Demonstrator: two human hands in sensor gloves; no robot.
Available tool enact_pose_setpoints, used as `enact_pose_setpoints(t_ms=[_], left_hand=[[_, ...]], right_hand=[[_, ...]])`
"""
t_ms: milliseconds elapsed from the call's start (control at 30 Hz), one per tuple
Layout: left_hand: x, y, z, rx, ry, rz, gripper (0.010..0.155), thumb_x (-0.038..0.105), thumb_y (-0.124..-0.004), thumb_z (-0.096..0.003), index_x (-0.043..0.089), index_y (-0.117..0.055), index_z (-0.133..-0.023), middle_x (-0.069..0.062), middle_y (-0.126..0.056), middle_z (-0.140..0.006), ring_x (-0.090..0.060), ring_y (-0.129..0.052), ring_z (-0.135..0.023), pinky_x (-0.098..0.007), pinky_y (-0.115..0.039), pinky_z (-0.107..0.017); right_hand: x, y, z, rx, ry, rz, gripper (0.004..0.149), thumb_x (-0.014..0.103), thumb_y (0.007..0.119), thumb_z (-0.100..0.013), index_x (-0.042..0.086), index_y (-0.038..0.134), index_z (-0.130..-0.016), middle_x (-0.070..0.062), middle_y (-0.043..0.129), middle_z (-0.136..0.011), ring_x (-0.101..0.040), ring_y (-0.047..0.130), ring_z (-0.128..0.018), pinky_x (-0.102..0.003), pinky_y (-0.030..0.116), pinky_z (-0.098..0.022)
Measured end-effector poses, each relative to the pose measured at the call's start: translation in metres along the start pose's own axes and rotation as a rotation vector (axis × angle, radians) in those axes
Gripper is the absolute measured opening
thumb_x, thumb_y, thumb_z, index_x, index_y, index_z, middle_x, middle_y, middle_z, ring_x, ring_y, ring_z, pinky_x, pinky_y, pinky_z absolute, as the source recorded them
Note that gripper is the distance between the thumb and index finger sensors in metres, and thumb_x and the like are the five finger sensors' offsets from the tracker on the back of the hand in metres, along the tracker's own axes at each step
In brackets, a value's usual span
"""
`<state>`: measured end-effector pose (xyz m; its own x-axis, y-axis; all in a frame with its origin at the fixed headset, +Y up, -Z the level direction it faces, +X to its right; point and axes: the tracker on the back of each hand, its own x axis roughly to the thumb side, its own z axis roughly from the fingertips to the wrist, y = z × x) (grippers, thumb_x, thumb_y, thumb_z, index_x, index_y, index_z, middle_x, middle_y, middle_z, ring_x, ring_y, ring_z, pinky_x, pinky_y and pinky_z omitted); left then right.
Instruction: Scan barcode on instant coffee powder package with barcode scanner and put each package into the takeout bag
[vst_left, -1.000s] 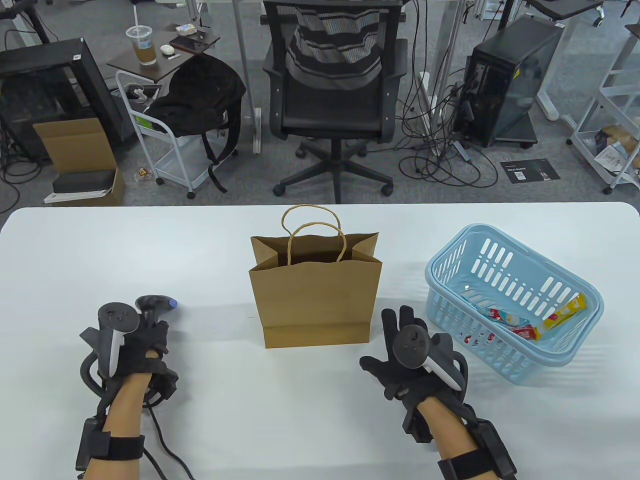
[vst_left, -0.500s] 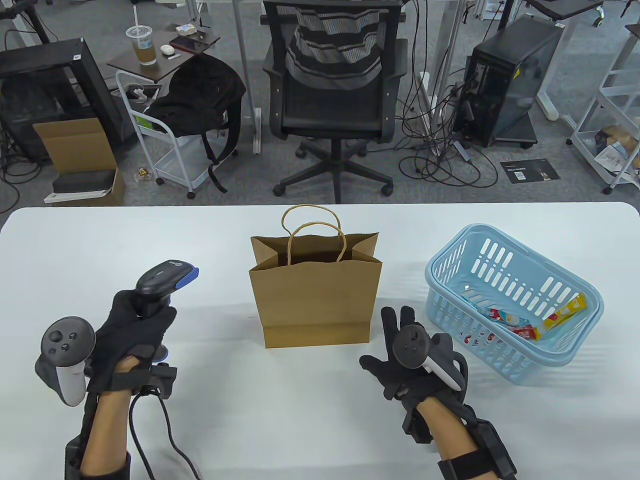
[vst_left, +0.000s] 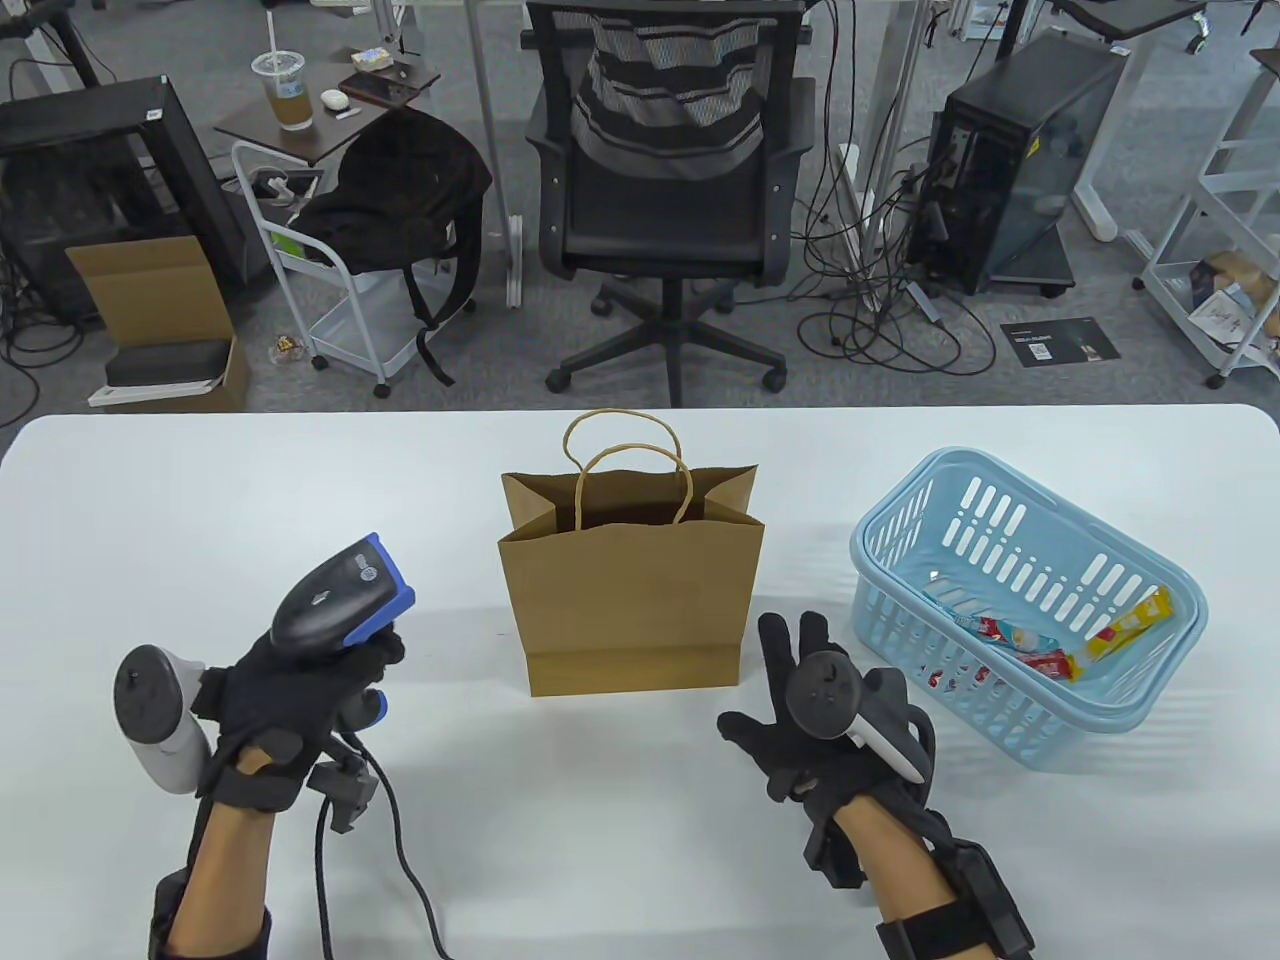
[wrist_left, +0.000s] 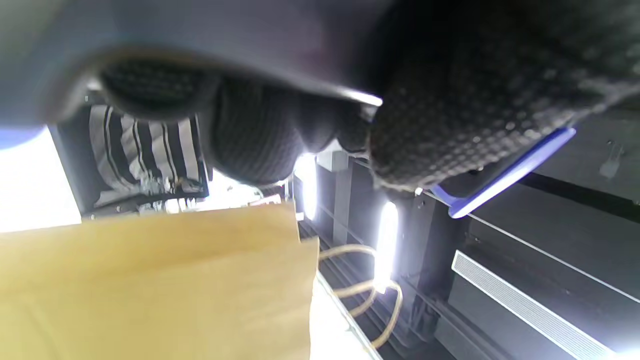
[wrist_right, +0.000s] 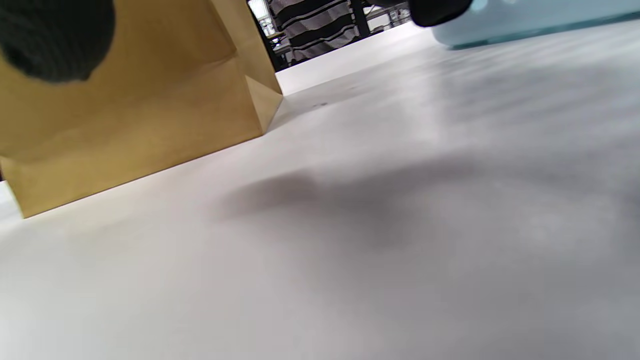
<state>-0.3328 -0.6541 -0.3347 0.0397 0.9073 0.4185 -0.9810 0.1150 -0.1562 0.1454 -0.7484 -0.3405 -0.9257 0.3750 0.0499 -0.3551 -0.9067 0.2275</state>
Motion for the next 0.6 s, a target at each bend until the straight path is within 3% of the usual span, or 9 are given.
enact_pose_setpoints(t_ms=[67,133,233,333,467,600], left_hand=[[0.0,-0.005,-0.002,-0.035,0.011,-0.004,0.05,0.044,-0.095,-0.0457,0.031,-0.081,-0.092,0.001,-0.092,-0.091,-0.02,-0.11,-0.06,-0.038,-0.092,-0.042],[-0.001,-0.006,-0.002,-0.066,0.046,-0.005,0.051,0.044,-0.094,-0.0464,0.029,-0.079,-0.093,0.003,-0.096,-0.082,-0.015,-0.11,-0.052,-0.039,-0.091,-0.041],[-0.003,-0.006,-0.001,-0.006,0.041,-0.05,0.051,0.045,-0.093,-0.047,0.028,-0.079,-0.092,0.003,-0.095,-0.079,-0.015,-0.109,-0.051,-0.039,-0.09,-0.042],[-0.008,-0.008,0.001,0.047,0.031,-0.052,0.051,0.05,-0.091,-0.0489,0.028,-0.078,-0.093,0.003,-0.094,-0.08,-0.016,-0.108,-0.052,-0.04,-0.09,-0.043],[-0.011,-0.012,0.001,0.04,0.032,-0.045,0.051,0.05,-0.091,-0.049,0.028,-0.078,-0.093,0.002,-0.094,-0.08,-0.016,-0.108,-0.052,-0.04,-0.089,-0.043],[-0.01,-0.014,0.0,0.016,0.033,-0.074,0.051,0.05,-0.091,-0.0488,0.028,-0.078,-0.093,0.003,-0.094,-0.079,-0.016,-0.108,-0.052,-0.04,-0.089,-0.043]], right_hand=[[0.002,-0.001,0.002,0.046,-0.02,-0.003,0.102,0.076,0.077,-0.044,0.054,-0.002,-0.105,-0.015,-0.009,-0.121,-0.059,0.03,-0.11,-0.066,0.044,-0.08],[0.004,-0.003,0.005,0.014,-0.026,-0.023,0.109,0.078,0.08,-0.042,0.052,-0.004,-0.105,-0.013,-0.007,-0.122,-0.057,0.033,-0.112,-0.065,0.046,-0.08],[0.006,-0.012,0.011,-0.023,0.033,0.009,0.116,0.079,0.08,-0.041,0.042,-0.007,-0.107,-0.017,-0.004,-0.121,-0.056,0.034,-0.112,-0.064,0.047,-0.08],[0.005,-0.019,0.014,-0.075,0.029,-0.013,0.111,0.076,0.08,-0.043,0.036,0.002,-0.111,-0.019,0.001,-0.122,-0.054,0.038,-0.112,-0.063,0.049,-0.08],[0.016,-0.05,0.035,-0.35,-0.046,-0.046,0.092,0.067,0.083,-0.046,0.034,0.033,-0.116,-0.019,0.04,-0.124,-0.041,0.075,-0.101,-0.054,0.07,-0.07],[0.037,-0.109,0.076,-0.671,-0.11,-0.126,0.06,0.05,0.085,-0.052,0.034,0.067,-0.107,-0.011,0.078,-0.11,-0.032,0.092,-0.084,-0.046,0.078,-0.059]])
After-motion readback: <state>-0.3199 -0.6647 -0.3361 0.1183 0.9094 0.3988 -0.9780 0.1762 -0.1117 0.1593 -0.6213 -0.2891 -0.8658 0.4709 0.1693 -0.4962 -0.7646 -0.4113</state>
